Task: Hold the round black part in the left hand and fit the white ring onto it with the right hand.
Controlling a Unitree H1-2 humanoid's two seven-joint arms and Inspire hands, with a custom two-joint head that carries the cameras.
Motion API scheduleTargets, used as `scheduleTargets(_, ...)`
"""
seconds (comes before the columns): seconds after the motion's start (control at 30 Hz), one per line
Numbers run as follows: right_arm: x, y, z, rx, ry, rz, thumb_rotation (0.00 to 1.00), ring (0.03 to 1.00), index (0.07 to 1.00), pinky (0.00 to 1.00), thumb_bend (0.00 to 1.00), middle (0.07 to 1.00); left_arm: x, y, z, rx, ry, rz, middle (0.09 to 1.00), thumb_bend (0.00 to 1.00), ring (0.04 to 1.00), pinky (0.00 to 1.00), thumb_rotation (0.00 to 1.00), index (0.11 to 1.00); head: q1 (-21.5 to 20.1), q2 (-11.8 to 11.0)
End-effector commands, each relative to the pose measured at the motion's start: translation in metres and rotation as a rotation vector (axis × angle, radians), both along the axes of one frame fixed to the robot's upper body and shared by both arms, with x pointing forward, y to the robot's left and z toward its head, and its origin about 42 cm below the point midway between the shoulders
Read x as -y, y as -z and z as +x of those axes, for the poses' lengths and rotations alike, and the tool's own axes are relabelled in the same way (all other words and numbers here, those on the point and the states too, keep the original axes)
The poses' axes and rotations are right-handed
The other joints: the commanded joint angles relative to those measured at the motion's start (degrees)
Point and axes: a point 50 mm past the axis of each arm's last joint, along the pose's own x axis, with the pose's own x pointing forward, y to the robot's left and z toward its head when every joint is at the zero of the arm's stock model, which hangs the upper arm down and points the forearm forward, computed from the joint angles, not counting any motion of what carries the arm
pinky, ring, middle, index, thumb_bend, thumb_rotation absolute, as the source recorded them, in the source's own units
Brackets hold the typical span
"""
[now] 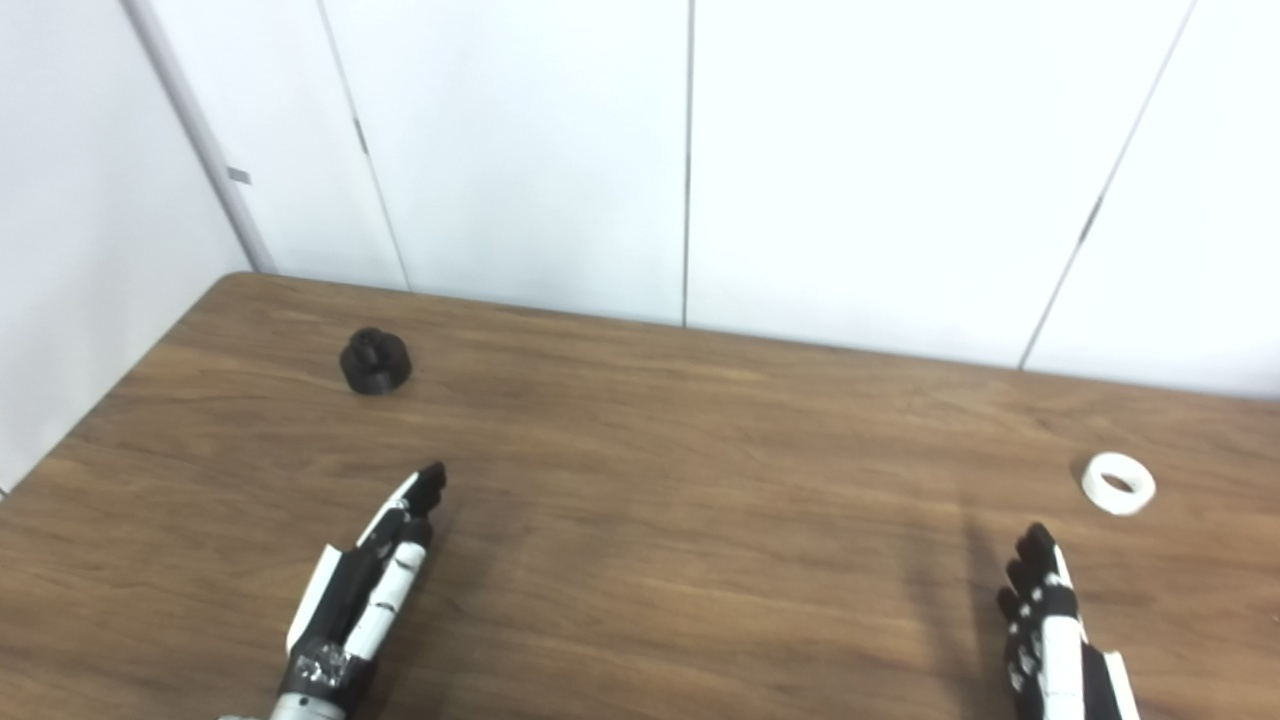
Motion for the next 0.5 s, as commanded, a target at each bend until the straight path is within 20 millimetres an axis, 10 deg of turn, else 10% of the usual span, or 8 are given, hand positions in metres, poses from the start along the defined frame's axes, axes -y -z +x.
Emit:
scheduleTargets(0.0,0.0106,0.0048,-0.0207,-0.014,-0.003,-0.03,1.0,1.0,1.0,1.0,0.5,1.0,0.0161,0.0058,-0.0025,0.01,-0.01,-0.039,0.957,0.49,0.98,1.0,0.8,0.95,0.07,0.14)
scheduleTargets(0.33,0.0101,0.0014,-0.0205,-0.012,-0.003,-0.032,1.0,1.0,1.0,1.0,0.48,1.0,0.0177,0.0047,-0.0009,0.013,-0.01,-0.03,0.958,0.49,0.986,1.0,0.79,0.956,-1.0,0.75)
scheduleTargets(0.47,0.0104,-0.001,-0.0199,-0.01,0.002,-0.04,1.0,1.0,0.994,1.0,0.48,1.0,0.0183,-0.0004,-0.0015,0.018,-0.042,0.037,0.942,0.63,0.969,0.98,0.61,0.948,-1.6,0.89)
